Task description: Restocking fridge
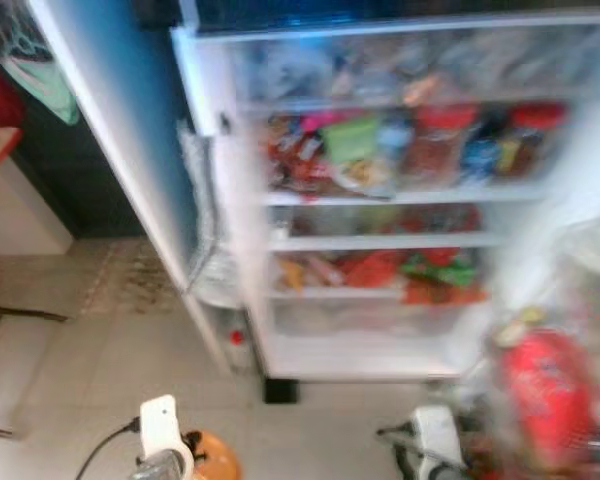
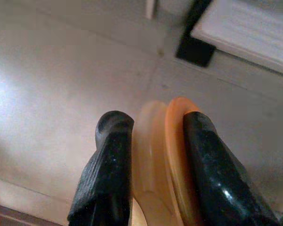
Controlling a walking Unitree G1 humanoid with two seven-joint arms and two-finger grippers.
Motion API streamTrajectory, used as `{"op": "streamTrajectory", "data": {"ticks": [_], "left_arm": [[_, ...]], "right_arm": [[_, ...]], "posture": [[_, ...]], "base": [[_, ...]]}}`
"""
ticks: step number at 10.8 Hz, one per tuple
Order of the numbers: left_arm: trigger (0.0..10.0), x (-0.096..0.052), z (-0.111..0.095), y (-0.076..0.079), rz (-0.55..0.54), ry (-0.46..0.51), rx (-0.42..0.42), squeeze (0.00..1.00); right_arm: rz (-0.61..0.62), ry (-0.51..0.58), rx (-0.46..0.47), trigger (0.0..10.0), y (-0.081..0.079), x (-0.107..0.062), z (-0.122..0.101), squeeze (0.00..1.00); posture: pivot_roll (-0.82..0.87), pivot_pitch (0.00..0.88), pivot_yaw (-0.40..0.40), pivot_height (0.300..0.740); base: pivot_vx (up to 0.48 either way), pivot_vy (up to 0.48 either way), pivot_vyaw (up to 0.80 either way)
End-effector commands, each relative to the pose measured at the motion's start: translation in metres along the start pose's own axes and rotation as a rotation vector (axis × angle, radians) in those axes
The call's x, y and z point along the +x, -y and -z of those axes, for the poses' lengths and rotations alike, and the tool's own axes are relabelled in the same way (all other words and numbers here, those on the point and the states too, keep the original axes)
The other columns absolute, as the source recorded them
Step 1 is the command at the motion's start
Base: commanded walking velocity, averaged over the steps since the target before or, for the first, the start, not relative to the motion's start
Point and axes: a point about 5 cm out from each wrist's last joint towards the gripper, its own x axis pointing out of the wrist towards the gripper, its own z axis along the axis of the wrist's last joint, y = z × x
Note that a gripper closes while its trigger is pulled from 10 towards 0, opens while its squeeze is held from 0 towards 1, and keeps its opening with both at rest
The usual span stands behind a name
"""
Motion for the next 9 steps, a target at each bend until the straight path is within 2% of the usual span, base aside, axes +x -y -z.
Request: {"op": "streamTrajectory", "data": {"ticks": [1,5,6,9], "left_arm": [[10.0,-0.001,0.007,-0.009,-0.024,-0.030,0.006,0.00],[10.0,-0.002,0.009,-0.009,-0.022,-0.038,-0.001,0.00],[10.0,-0.002,0.009,-0.009,-0.022,-0.039,-0.003,0.00],[10.0,-0.002,0.010,-0.010,-0.023,-0.041,-0.002,0.00]], "right_arm": [[-0.020,-0.019,0.006,10.0,-0.009,-0.001,0.006,0.00],[0.047,-0.037,-0.045,10.0,0.000,-0.002,0.009,0.00],[0.100,-0.063,-0.088,10.0,0.008,-0.002,0.012,0.00],[0.166,-0.141,-0.154,10.0,0.014,-0.004,0.022,0.00]], "posture": [[0.05,0.083,0.050,0.740],[0.06,0.088,0.048,0.740],[0.06,0.089,0.047,0.740],[0.06,0.092,0.049,0.740]], "base": [[0.000,0.000,0.00],[0.000,0.000,0.00],[0.000,0.000,0.00],[0.000,0.000,0.00]]}}
